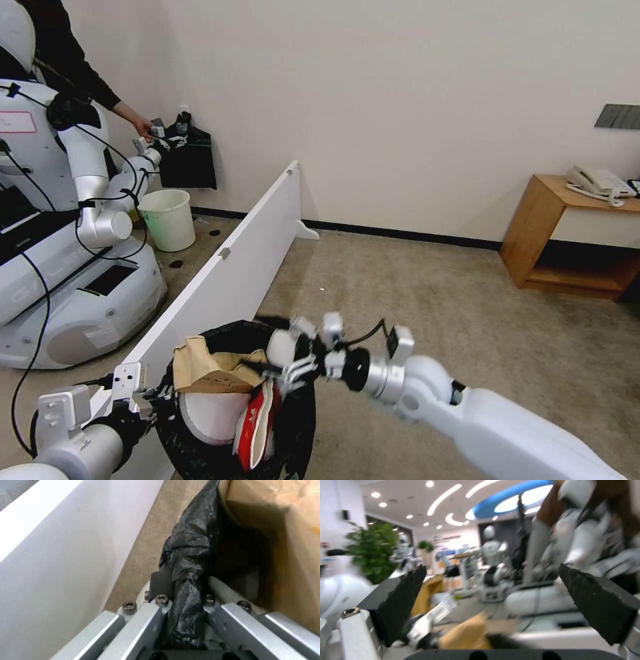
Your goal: Pick up the trash bin, then pick up the garbage from the floor and place it into the trash bin.
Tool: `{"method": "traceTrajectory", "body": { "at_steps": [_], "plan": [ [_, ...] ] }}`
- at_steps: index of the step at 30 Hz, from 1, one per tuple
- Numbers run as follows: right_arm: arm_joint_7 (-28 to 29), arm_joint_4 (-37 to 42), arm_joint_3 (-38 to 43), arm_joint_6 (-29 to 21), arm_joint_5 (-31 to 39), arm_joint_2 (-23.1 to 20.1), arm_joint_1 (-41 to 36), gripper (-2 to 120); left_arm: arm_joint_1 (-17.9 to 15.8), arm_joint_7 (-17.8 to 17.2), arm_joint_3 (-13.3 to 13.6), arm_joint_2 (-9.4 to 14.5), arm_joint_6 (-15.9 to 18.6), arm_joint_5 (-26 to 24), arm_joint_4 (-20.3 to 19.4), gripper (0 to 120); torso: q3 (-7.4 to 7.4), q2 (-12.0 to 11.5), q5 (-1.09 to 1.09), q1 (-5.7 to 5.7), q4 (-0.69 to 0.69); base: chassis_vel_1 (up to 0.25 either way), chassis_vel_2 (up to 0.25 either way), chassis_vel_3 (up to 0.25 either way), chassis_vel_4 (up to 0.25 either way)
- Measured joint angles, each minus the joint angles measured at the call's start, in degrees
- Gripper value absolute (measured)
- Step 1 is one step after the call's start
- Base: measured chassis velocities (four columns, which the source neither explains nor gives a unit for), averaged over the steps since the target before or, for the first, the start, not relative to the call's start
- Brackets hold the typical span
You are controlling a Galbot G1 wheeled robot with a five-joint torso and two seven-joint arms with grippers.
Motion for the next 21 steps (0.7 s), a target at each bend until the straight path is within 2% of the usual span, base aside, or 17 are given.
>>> {"method": "traceTrajectory", "body": {
  "at_steps": [4, 5, 7, 11, 12, 13, 14, 16, 17, 19, 20, 21],
  "plan": [
    [1.25, 0.87, 10.08, 0.20, 0.04, -3.01, -3.05, 100, 0.25, 0.04, -0.24, -0.71, 0.00, 0.48, 0.01, 1, 0.00, 0.00, 0.00, 0.00, 0.01, 0.000, 0.000, 0.000, 0.000],
    [1.25, 0.87, 10.08, 0.20, 0.04, -3.01, -3.05, 100, 0.25, 0.04, -0.24, -0.71, 0.00, 0.48, 0.01, 1, 0.00, 0.00, 0.00, 0.00, 0.01, 0.000, 0.000, 0.000, 0.000],
    [3.55, 1.31, 18.17, 0.14, -0.57, -5.70, -7.75, 100, 0.28, 0.13, -0.07, -1.12, 0.00, 1.52, 0.00, 1, 0.00, 0.00, 0.01, 0.00, -0.01, 0.000, 0.000, 0.000, 0.000],
    [5.59, 1.74, 24.58, -0.18, -1.70, -7.58, -13.12, 100, 0.41, 0.27, 0.27, -1.38, 0.00, 2.55, 0.00, 1, 0.00, 0.00, 0.01, 0.00, -0.02, 0.000, 0.000, 0.000, 0.000],
    [7.01, 1.79, 29.35, -0.80, -3.06, -8.41, -17.31, 100, 0.53, 0.61, 0.53, -1.51, 0.00, 3.48, 0.01, 1, 0.00, 0.00, 0.02, 0.00, -0.02, 0.000, 0.000, 0.000, 0.000],
    [8.40, 1.76, 34.46, -1.49, -4.95, -8.51, -21.31, 100, 0.62, 0.91, 0.79, -1.73, 0.00, 4.42, 0.00, 1, 0.00, 0.00, 0.01, 0.00, -0.03, 0.000, 0.000, 0.000, 0.000],
    [8.40, 1.76, 34.46, -1.49, -4.95, -8.51, -21.31, 100, 0.62, 0.91, 0.79, -1.73, 0.00, 4.42, 0.00, 1, 0.00, 0.00, 0.01, 0.00, -0.03, 0.000, 0.000, 0.000, 0.000],
    [13.99, 2.16, 46.39, -3.27, -8.97, -6.31, -32.12, 100, 0.85, 1.28, 1.10, -2.30, 0.00, 5.81, 0.00, 1, 0.00, 0.00, 0.04, 0.00, 0.00, 0.000, 0.000, 0.000, 0.000],
    [13.99, 2.16, 46.39, -3.27, -8.97, -6.31, -32.12, 100, 0.85, 1.28, 1.10, -2.30, 0.00, 5.81, 0.00, 1, 0.00, 0.00, 0.04, 0.00, 0.00, 0.000, 0.000, 0.000, 0.000],
    [16.64, 3.23, 53.07, -4.04, -12.35, -4.38, -39.98, 100, 1.04, 1.45, 1.09, -2.72, 0.00, 6.24, 0.01, 1, -0.01, 0.00, 0.01, 0.00, -0.01, 0.000, 0.000, 0.000, 0.000],
    [16.64, 3.23, 53.07, -4.04, -12.35, -4.38, -39.98, 100, 1.04, 1.45, 1.09, -2.72, 0.00, 6.24, 0.01, 1, -0.01, 0.00, 0.01, 0.00, -0.01, 0.000, 0.000, 0.000, 0.000],
    [17.62, 4.03, 57.13, -4.27, -14.71, -3.10, -44.84, 100, 1.10, 1.48, 1.02, -3.06, 0.00, 6.40, 0.01, 1, 0.00, 0.00, 0.05, 0.00, -0.03, 0.000, 0.000, 0.000, 0.000]
  ]
}}
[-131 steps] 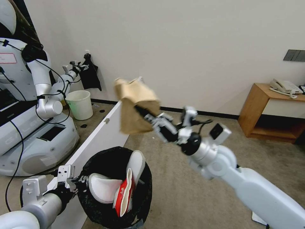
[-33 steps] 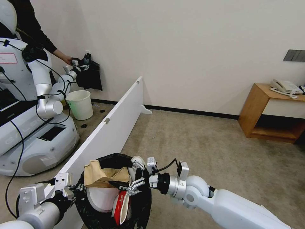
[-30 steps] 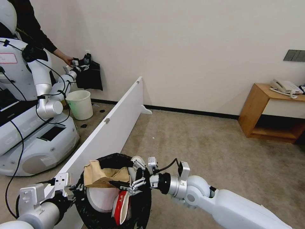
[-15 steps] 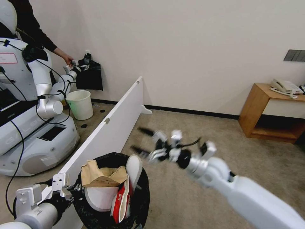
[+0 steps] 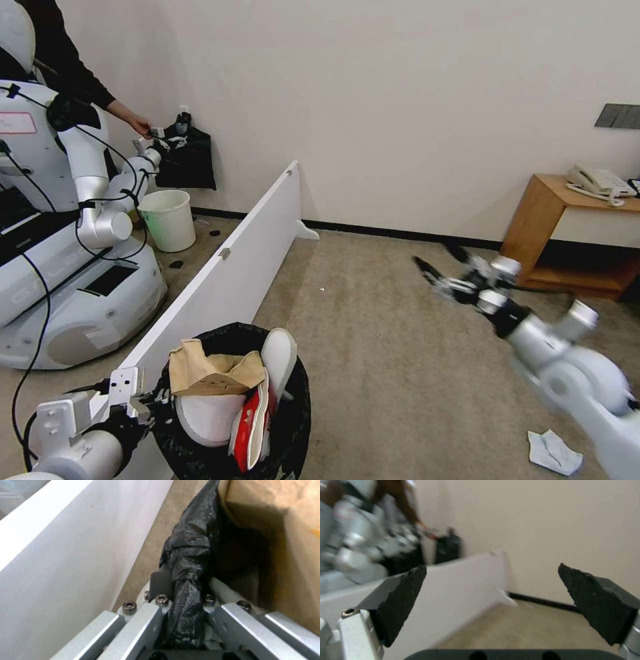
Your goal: Pick up the trash bin, then pick up the garbage from the floor and place it into the trash bin.
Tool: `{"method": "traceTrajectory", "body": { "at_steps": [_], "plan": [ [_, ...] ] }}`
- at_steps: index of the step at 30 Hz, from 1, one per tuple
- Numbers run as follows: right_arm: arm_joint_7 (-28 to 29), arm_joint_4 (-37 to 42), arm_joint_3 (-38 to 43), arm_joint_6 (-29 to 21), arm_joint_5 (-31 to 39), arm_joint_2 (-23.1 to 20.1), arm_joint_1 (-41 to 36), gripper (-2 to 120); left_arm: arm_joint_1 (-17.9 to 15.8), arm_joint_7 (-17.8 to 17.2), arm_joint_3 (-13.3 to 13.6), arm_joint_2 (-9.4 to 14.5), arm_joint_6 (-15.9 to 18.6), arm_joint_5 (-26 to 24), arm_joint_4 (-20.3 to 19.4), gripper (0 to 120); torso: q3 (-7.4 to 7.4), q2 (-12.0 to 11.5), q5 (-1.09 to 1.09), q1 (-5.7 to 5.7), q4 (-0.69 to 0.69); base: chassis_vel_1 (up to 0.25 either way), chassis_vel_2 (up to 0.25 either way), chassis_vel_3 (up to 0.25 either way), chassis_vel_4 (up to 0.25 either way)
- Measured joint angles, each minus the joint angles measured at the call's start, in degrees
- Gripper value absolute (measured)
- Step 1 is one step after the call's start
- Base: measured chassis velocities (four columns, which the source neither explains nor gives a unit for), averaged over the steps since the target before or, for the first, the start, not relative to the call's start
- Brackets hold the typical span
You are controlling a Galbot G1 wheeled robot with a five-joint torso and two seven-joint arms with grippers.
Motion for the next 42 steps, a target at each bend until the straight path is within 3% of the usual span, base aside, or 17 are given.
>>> {"method": "traceTrajectory", "body": {
  "at_steps": [5, 8, 13, 42],
  "plan": [
    [0.54, 1.71, 6.64, 0.69, -5.71, 2.70, -7.17, 100, 0.20, 0.00, -0.09, -0.97, 0.00, 0.34, 0.00, 1, 0.00, 0.02, -0.06, 0.00, 0.02, 0.000, 0.000, 0.000, 0.000],
    [2.47, 4.78, 11.51, 1.61, -10.44, 7.03, -12.16, 100, 0.73, 0.00, 0.06, -1.97, 0.00, 1.27, 0.00, 1, -0.01, 0.02, -0.07, 0.00, 0.04, 0.000, 0.000, 0.000, 0.000],
    [2.01, 5.78, 14.03, 2.21, -12.68, 10.08, -14.41, 100, 1.14, 0.00, -0.09, -2.36, 0.00, 1.53, 0.00, 1, 0.00, 0.02, -0.06, 0.00, 0.02, -0.020, -0.020, -0.039, -0.027],
    [2.44, 4.52, 11.28, 4.29, -17.21, 15.71, -15.25, 100, 1.06, -0.13, -0.36, -2.51, 0.00, 1.19, -0.01, 1, 0.00, 0.00, -0.05, 0.00, 0.03, -0.056, -0.060, -0.052, -0.058]
  ]
}}
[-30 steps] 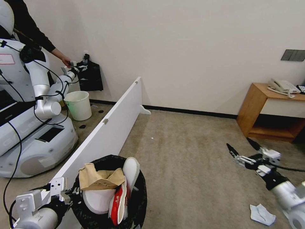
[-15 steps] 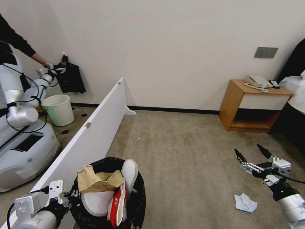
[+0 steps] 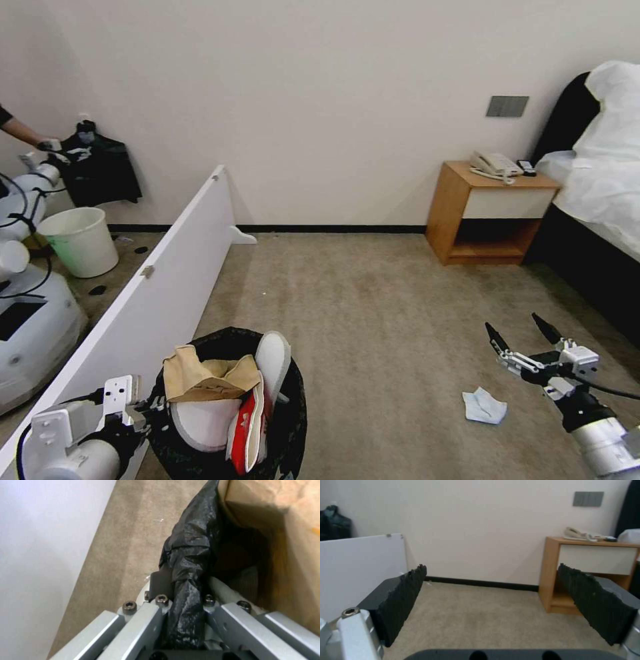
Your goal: Pick up the trash bin, then pick up the garbage from the floor and place it into the trash bin.
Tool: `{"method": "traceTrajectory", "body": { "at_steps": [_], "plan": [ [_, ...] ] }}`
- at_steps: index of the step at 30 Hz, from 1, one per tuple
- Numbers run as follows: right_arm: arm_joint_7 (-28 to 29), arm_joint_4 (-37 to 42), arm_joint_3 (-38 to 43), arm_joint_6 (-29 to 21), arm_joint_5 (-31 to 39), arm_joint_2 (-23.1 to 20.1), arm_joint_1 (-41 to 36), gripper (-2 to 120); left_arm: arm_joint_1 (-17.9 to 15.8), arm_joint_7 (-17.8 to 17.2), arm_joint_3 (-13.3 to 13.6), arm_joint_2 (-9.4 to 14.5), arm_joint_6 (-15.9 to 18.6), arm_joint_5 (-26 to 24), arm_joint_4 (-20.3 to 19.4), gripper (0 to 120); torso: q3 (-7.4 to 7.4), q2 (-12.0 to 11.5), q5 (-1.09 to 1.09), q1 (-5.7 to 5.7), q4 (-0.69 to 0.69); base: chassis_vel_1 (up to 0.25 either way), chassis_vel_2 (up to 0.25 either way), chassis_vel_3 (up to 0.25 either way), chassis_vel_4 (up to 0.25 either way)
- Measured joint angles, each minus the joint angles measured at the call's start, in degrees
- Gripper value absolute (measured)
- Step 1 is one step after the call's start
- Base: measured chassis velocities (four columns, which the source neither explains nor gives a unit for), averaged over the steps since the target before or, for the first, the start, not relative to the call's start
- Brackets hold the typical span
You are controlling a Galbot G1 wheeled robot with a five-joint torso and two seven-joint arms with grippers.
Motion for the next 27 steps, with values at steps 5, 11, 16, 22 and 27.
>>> {"method": "traceTrajectory", "body": {
  "at_steps": [5, 11, 16, 22, 27],
  "plan": [
    [0.59, -0.20, -0.63, 0.50, -0.86, 0.64, -0.16, 100, -0.05, -0.08, 0.03, -0.22, 0.00, 0.00, 0.00, 1, 0.00, 0.00, 0.00, 0.00, 0.00, -0.037, -0.032, -0.043, -0.032],
    [1.22, -0.36, -0.84, 0.50, -2.00, 1.39, -0.91, 100, -0.08, -0.12, 0.15, -0.30, 0.00, 0.09, 0.00, 1, 0.00, 0.00, 0.00, 0.00, 0.00, -0.006, -0.007, -0.006, -0.010],
    [0.73, -1.35, -0.59, 0.42, -2.35, 2.79, -1.37, 100, -0.07, -0.16, 0.21, -0.41, 0.00, 0.19, 0.00, 1, 0.00, 0.00, 0.00, 0.00, 0.00, 0.000, 0.000, 0.000, 0.000],
    [0.14, -2.08, -0.32, 0.44, -2.02, 3.59, -1.24, 100, -0.04, -0.20, 0.22, -0.48, 0.00, 0.25, 0.00, 1, 0.00, 0.00, 0.00, 0.00, 0.00, 0.000, 0.000, 0.000, 0.000],
    [-0.48, -2.53, -0.12, 0.39, -1.26, 4.70, -1.73, 100, -0.10, -0.27, 0.23, -0.62, 0.00, 0.42, 0.00, 1, 0.00, 0.00, 0.00, 0.00, -0.01, 0.000, 0.000, 0.000, 0.000]
  ]
}}
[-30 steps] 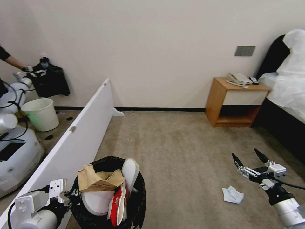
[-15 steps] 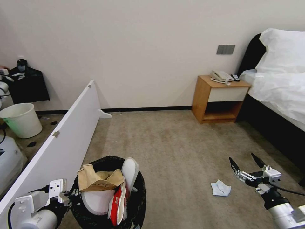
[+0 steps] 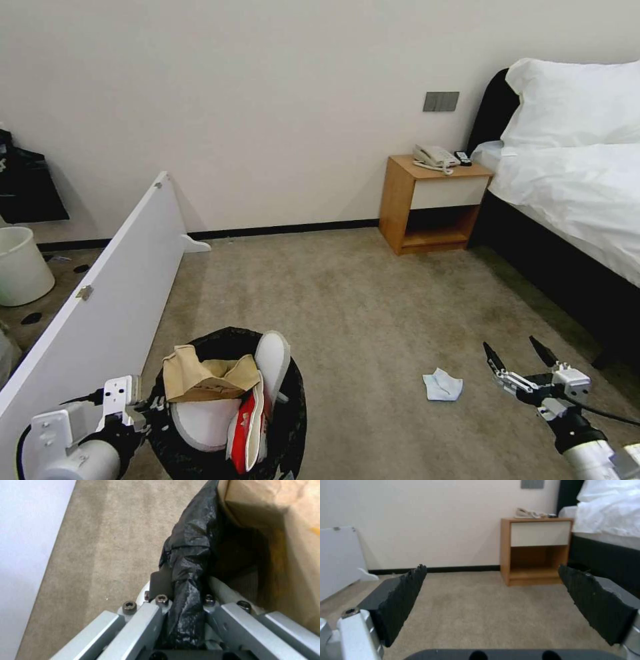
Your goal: Pick up the trash bin, then pick up the garbage from the floor and place it into the trash bin.
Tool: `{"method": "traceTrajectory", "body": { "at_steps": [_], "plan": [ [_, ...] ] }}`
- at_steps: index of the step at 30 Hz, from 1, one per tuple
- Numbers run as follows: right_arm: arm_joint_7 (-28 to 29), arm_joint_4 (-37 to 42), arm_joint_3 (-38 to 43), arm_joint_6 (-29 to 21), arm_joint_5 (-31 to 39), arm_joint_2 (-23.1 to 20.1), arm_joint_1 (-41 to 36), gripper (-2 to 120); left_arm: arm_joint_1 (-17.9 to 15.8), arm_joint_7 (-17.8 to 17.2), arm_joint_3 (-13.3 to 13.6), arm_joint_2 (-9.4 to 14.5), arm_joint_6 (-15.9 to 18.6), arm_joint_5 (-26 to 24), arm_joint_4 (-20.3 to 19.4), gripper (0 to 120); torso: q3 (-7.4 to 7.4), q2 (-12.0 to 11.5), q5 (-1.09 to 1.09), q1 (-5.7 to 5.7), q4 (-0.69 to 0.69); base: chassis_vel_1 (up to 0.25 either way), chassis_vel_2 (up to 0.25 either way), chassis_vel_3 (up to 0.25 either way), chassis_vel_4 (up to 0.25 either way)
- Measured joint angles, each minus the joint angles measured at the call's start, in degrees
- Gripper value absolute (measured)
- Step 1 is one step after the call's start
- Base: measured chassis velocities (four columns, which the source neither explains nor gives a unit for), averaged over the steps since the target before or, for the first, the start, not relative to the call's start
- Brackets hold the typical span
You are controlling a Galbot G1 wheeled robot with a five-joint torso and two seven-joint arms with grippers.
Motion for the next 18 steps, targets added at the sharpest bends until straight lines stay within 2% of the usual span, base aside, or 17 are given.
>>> {"method": "traceTrajectory", "body": {
  "at_steps": [6, 18],
  "plan": [
    [1.94, -0.12, 0.07, -0.52, -0.62, 0.30, -0.58, 100, -0.02, -0.20, 0.05, -0.17, 0.00, 0.19, 0.00, 1, 0.00, 0.00, 0.00, 0.00, 0.00, 0.000, 0.000, 0.000, 0.000],
    [2.07, -0.65, 0.48, -0.87, -0.32, 0.68, -0.61, 100, 0.05, -0.35, 0.12, -0.35, 0.00, 0.21, 0.00, 1, 0.00, 0.00, 0.00, 0.00, 0.01, 0.000, 0.000, 0.000, 0.000]
  ]
}}
